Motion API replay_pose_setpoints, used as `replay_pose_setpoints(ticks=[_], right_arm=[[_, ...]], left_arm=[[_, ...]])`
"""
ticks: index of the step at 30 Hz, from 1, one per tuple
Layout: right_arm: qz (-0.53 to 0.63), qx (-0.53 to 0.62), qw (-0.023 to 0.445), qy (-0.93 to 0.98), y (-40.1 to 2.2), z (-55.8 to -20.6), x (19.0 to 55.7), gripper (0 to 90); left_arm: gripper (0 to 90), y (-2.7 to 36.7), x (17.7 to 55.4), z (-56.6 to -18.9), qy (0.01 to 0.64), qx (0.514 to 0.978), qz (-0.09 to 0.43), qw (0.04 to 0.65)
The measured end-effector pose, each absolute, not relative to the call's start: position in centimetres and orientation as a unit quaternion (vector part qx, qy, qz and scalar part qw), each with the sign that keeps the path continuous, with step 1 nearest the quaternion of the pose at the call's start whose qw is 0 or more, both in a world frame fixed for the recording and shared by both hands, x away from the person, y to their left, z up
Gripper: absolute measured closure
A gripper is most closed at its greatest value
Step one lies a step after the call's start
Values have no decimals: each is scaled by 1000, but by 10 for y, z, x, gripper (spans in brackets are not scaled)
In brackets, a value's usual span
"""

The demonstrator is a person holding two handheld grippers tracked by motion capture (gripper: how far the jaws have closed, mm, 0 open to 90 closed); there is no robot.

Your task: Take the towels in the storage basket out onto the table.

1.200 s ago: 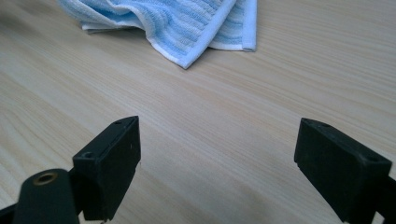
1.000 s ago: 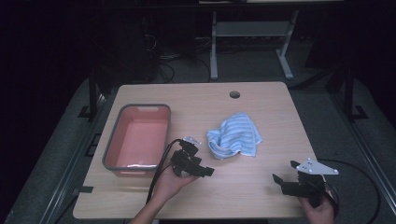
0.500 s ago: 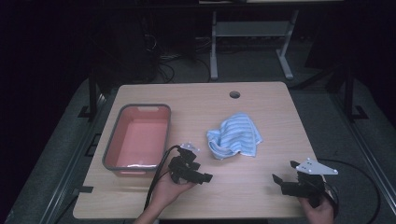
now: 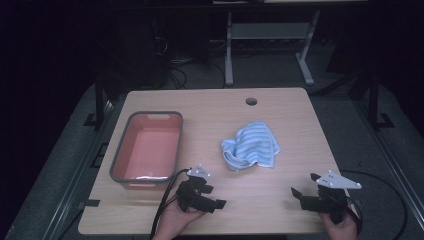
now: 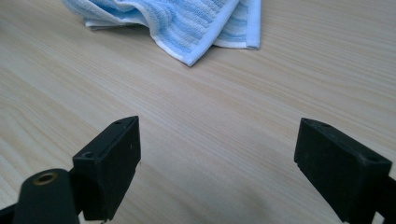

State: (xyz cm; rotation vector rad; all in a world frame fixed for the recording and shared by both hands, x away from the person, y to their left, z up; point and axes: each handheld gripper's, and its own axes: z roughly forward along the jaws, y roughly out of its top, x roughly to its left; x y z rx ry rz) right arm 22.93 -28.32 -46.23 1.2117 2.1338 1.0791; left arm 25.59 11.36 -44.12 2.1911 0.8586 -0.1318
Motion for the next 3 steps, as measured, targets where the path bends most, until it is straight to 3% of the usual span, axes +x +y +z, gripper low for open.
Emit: replay_pose_setpoints(ticks=[3], right_arm=[[398,440,232,771,-284,-460,224,141]], left_arm=[[268,114,255,-442,337,859,-48,383]])
